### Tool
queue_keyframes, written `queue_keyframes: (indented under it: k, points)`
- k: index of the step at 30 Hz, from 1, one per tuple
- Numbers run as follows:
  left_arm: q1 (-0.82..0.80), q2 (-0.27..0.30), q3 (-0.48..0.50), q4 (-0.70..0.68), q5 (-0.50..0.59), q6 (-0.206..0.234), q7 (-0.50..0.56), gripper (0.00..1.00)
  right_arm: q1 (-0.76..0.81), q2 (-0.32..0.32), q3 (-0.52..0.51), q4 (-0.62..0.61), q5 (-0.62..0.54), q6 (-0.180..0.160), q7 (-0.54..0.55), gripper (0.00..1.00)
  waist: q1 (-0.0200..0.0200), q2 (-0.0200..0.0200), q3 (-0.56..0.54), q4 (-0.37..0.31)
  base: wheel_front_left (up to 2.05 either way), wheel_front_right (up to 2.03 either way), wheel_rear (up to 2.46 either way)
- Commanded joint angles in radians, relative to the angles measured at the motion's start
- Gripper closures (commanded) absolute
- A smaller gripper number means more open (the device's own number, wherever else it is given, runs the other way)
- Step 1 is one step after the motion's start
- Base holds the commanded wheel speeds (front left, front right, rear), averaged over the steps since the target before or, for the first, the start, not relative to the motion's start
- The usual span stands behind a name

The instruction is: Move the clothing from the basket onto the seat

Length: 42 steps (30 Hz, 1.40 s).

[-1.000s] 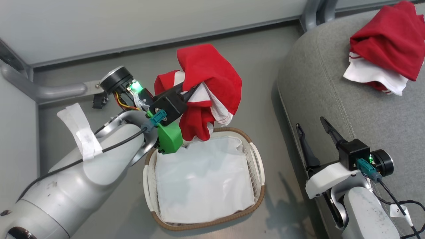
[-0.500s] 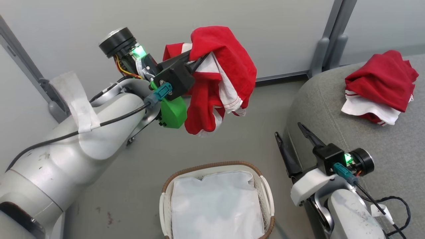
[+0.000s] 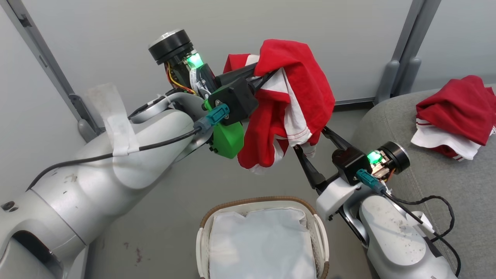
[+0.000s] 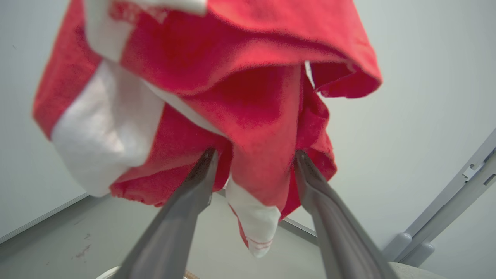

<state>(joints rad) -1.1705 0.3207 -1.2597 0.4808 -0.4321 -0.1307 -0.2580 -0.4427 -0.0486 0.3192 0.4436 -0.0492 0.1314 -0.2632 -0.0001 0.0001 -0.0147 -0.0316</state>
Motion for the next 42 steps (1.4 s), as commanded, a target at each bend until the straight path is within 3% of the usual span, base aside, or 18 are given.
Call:
queue_keyframes:
  k: [1,4,5,6,9,16,19,20,21,31,37,42]
  points:
    - [0.001,-0.003,-0.002,-0.008,-0.006,0.0,-0.001,1.0,-0.019,-0.003,0.006,-0.001,-0.004,-0.001,-0.002,0.0,0.0001,-0.0001,-0.002,0.007,0.0,0.0,0.0]
    - [0.016,-0.003,-0.01,-0.018,-0.009,0.0,0.004,1.0,-0.035,-0.004,0.011,-0.01,0.005,-0.001,-0.002,0.0,0.0001,-0.0001,-0.003,0.014,0.0,0.0,0.0]
    - [0.023,-0.002,-0.012,-0.021,-0.011,0.0,0.006,1.0,-0.041,-0.004,0.013,-0.01,0.007,-0.001,-0.002,0.07,0.0001,-0.0001,-0.004,0.016,0.0,0.0,0.0]
    - [0.03,-0.001,-0.014,-0.022,-0.014,0.0,0.009,1.0,-0.045,-0.004,0.015,-0.011,0.008,-0.001,-0.002,0.52,0.0001,-0.0001,-0.005,0.018,0.0,0.0,0.0]
    - [0.045,0.003,-0.017,-0.028,-0.021,0.0,0.016,1.0,-0.052,-0.004,0.02,-0.011,0.006,-0.001,-0.002,1.0,0.0001,-0.0001,-0.006,0.021,0.0,0.0,0.0]
    - [0.091,0.013,-0.021,-0.025,-0.052,0.0,0.02,1.0,-0.055,-0.004,0.018,-0.026,0.017,-0.001,-0.002,1.0,0.0001,-0.0001,-0.007,0.024,0.0,0.0,0.0]
    - [0.129,0.013,-0.008,-0.014,-0.09,0.004,0.013,0.58,-0.046,-0.004,0.008,-0.038,0.025,-0.001,-0.002,1.0,0.0001,-0.0001,-0.007,0.024,0.0,0.0,0.0]
    - [0.14,0.013,-0.005,-0.011,-0.097,0.008,0.011,0.4,-0.044,-0.004,0.005,-0.042,0.026,-0.001,-0.002,1.0,0.0001,-0.0001,-0.007,0.024,0.0,0.0,0.0]
    - [0.156,0.014,0.0,-0.005,-0.106,0.014,0.01,0.03,-0.041,-0.004,-0.001,-0.047,0.028,-0.001,-0.003,1.0,0.0001,-0.0001,-0.006,0.024,0.0,0.0,0.0]
    - [0.35,-0.017,0.088,0.018,-0.192,0.075,-0.007,0.0,-0.014,-0.004,-0.062,-0.089,0.031,-0.001,-0.002,1.0,0.0001,-0.0001,0.002,0.023,0.0,0.0,0.0]
    - [0.51,-0.047,0.205,-0.035,-0.17,0.101,-0.007,0.0,0.009,-0.004,-0.114,-0.113,0.028,-0.001,-0.003,1.0,0.0001,-0.0001,0.01,0.02,0.0,0.0,0.0]
    - [0.644,-0.087,0.299,-0.061,-0.132,0.095,-0.008,0.0,0.03,-0.003,-0.156,-0.121,0.015,-0.001,-0.002,1.0,0.0001,-0.0001,0.016,0.017,0.0,0.0,0.0]
